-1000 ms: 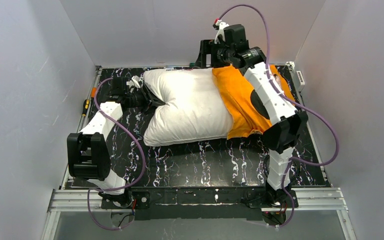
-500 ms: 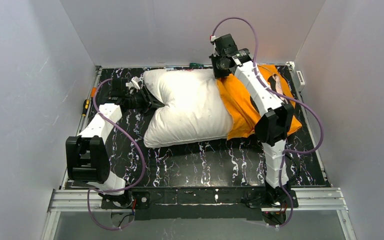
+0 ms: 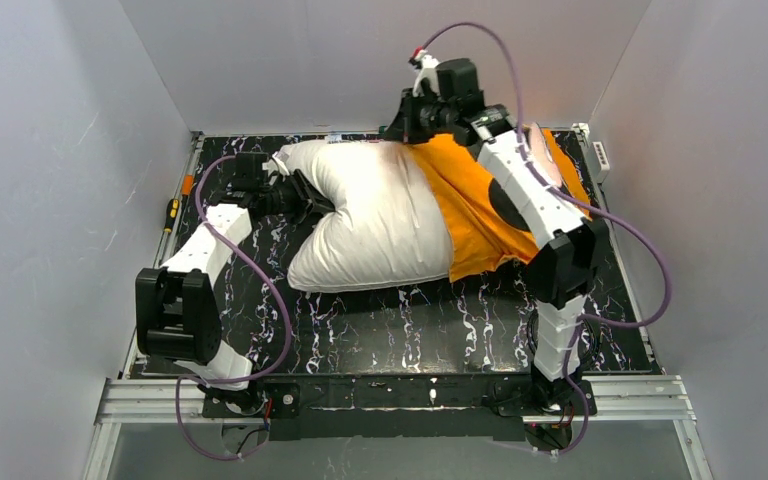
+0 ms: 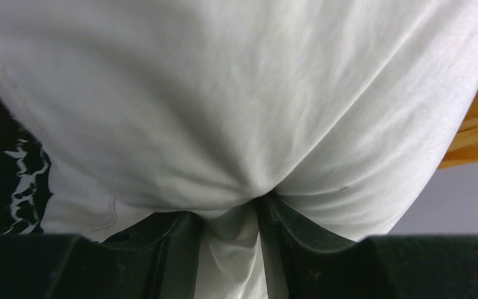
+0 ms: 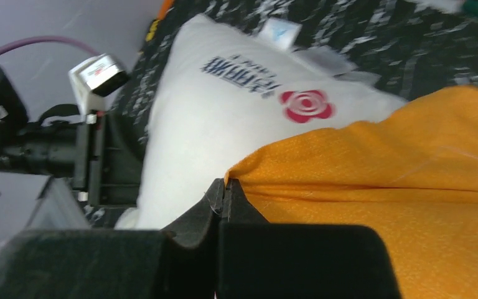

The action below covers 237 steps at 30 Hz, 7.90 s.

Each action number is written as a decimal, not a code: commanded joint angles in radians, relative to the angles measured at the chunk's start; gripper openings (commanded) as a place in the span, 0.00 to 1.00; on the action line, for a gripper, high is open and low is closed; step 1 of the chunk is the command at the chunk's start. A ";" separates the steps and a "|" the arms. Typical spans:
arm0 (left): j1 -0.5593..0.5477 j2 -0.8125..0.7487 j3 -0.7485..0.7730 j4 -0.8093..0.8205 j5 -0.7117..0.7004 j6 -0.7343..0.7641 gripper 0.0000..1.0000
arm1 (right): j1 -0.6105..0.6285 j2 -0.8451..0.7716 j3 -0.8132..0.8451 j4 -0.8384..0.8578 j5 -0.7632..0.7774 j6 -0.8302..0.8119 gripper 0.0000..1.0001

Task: Put the pillow into the pillowcase
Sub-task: Stuff the pillow into the pillowcase.

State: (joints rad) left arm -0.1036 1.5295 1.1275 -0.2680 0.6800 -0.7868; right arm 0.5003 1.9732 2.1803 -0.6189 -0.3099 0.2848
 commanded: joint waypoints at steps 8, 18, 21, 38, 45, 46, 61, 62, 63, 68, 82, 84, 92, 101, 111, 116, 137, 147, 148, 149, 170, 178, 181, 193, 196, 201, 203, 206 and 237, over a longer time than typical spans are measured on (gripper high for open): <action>-0.068 0.030 0.166 0.154 0.068 -0.132 0.30 | 0.183 0.107 -0.103 0.511 -0.403 0.438 0.01; 0.043 -0.098 0.079 -0.053 0.030 0.004 0.49 | 0.089 -0.066 -0.026 -0.127 0.164 -0.093 0.88; 0.074 -0.147 0.067 -0.143 0.011 0.058 0.63 | 0.057 -0.157 -0.132 -0.187 0.351 -0.142 0.98; 0.040 -0.391 -0.229 -0.223 0.061 -0.014 0.75 | -0.146 -0.356 -0.644 -0.103 0.400 -0.164 0.69; -0.064 -0.335 -0.302 -0.021 0.033 -0.133 0.47 | -0.155 -0.360 -0.595 -0.131 0.233 -0.151 0.01; -0.066 -0.323 -0.305 0.008 0.031 -0.143 0.41 | -0.155 -0.366 -0.589 -0.143 0.205 -0.146 0.01; -0.191 0.023 0.082 0.256 0.045 -0.272 0.00 | 0.162 -0.232 -0.368 0.018 -0.593 0.005 0.01; -0.215 0.042 0.095 0.286 0.040 -0.291 0.00 | 0.194 -0.213 -0.356 0.088 -0.638 0.059 0.01; -0.249 0.057 0.108 0.303 0.031 -0.304 0.00 | 0.218 -0.198 -0.349 0.170 -0.673 0.126 0.01; -0.335 0.100 0.130 0.308 -0.024 -0.334 0.00 | 0.226 -0.194 -0.491 0.789 -0.763 0.605 0.01; -0.205 -0.151 0.036 -0.121 -0.258 -0.087 0.52 | 0.008 -0.210 -0.164 -0.277 -0.073 -0.089 0.82; -0.158 -0.174 0.044 -0.173 -0.271 -0.031 0.60 | 0.004 -0.204 -0.102 -0.316 0.051 -0.120 0.94; -0.009 -0.092 0.146 -0.230 -0.211 0.076 0.72 | -0.032 -0.044 0.084 -0.353 0.244 -0.148 0.98; 0.028 0.117 0.291 -0.152 -0.053 0.059 0.73 | -0.034 0.159 0.223 -0.385 0.178 -0.138 0.73; 0.008 0.176 0.231 0.052 0.112 -0.078 0.44 | -0.041 0.026 0.205 -0.347 0.096 -0.086 0.03; -0.030 0.139 0.191 0.104 0.129 -0.119 0.22 | -0.039 -0.066 0.106 -0.147 -0.146 0.010 0.01; -0.339 0.142 0.330 0.173 -0.050 -0.229 0.06 | 0.151 -0.031 -0.352 1.170 -0.512 0.994 0.01; -0.185 -0.103 0.164 -0.172 -0.207 0.027 0.50 | 0.131 -0.092 -0.156 0.075 -0.188 0.157 0.36; -0.170 -0.126 0.146 -0.191 -0.221 0.039 0.56 | 0.130 -0.097 -0.147 0.025 -0.147 0.108 0.46; -0.156 -0.148 0.124 -0.198 -0.230 0.044 0.60 | 0.129 -0.102 -0.140 -0.018 -0.103 0.062 0.56; -0.051 -0.583 -0.081 -0.261 -0.716 0.196 0.98 | -0.029 -0.241 -0.243 -0.004 0.318 -0.063 0.98; -0.050 -0.534 -0.223 -0.129 -0.358 -0.095 0.98 | -0.045 -0.227 -0.244 -0.038 0.262 -0.052 0.98; -0.051 -0.547 -0.344 0.051 -0.277 -0.263 0.98 | -0.044 -0.219 -0.246 -0.051 0.258 -0.081 0.98; -0.127 -0.293 -0.300 0.285 -0.182 -0.386 0.96 | 0.033 -0.073 -0.152 -0.123 0.318 -0.169 0.98; -0.131 -0.276 -0.303 0.289 -0.214 -0.388 0.93 | 0.074 -0.021 -0.107 -0.150 0.403 -0.199 0.98; -0.131 -0.250 -0.285 0.187 -0.250 -0.358 0.78 | 0.098 0.000 -0.052 -0.180 0.594 -0.203 0.85; -0.130 -0.252 -0.270 0.108 -0.294 -0.341 0.72 | 0.098 -0.021 -0.046 -0.174 0.628 -0.205 0.71; -0.131 -0.242 -0.256 0.049 -0.319 -0.320 0.62 | 0.097 -0.047 -0.042 -0.163 0.649 -0.208 0.38; -0.253 0.022 0.047 0.150 -0.182 -0.388 0.00 | 0.223 -0.107 -0.274 0.662 -0.643 0.549 0.01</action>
State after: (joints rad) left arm -0.2531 1.5246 1.0840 -0.2584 0.4099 -1.1034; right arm 0.5686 1.8534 1.9522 -0.4755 -0.5274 0.4282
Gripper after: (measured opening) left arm 0.043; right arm 0.031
